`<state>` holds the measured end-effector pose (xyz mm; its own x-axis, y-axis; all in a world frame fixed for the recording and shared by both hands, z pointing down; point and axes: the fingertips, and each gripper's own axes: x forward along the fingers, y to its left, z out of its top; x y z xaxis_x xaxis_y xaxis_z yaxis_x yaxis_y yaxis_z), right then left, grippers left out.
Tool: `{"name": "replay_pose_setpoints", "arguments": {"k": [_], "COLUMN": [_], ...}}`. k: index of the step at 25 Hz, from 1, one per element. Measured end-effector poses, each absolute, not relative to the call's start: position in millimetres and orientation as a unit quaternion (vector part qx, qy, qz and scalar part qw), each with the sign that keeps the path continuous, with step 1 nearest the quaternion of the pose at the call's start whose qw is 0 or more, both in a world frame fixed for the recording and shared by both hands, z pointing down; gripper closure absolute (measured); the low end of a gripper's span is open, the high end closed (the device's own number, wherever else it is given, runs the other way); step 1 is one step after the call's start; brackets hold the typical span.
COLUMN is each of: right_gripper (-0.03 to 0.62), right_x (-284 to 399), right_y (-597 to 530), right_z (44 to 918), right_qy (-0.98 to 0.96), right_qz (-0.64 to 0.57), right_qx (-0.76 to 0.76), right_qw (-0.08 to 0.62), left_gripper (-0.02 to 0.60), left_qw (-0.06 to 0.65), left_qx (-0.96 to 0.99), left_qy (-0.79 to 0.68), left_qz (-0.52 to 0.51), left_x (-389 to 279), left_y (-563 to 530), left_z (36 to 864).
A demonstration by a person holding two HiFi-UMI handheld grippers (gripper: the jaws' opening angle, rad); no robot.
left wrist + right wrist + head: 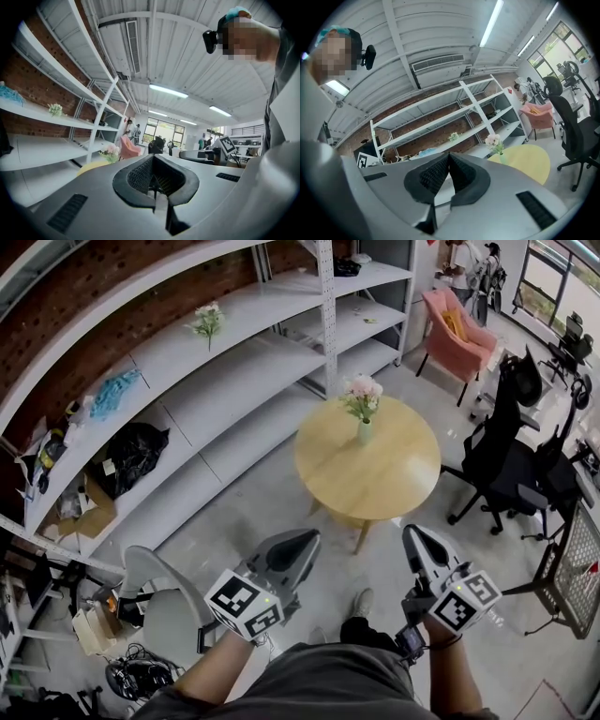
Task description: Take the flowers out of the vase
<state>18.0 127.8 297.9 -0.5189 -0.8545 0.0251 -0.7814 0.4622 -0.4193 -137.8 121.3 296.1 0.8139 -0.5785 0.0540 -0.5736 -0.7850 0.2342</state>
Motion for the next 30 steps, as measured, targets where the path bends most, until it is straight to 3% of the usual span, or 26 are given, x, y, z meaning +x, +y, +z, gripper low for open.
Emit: {"name": "replay_pose_setpoints", "arguments": {"k": [13,30], "right_gripper": [0.583,0.583], "right_x": [96,108], "right_y": [29,-66], "right_z": [315,360], "right_qy": [0.874,0.859], "right_qz": [-0.223,-0.257], "right_qx": [-0.425,-0.442], "right_qw": [0.078,0.037], "left_gripper": [0.572,0.572], "left_qw": [0.133,0.172], "left_qx": [0.922,0.914], "left_qy": [-0.363,-0.366], "left_qz": [0.004,0.018], "left_x": [-60,-58], "left_y": [34,-55], "left_z": [306,337]}}
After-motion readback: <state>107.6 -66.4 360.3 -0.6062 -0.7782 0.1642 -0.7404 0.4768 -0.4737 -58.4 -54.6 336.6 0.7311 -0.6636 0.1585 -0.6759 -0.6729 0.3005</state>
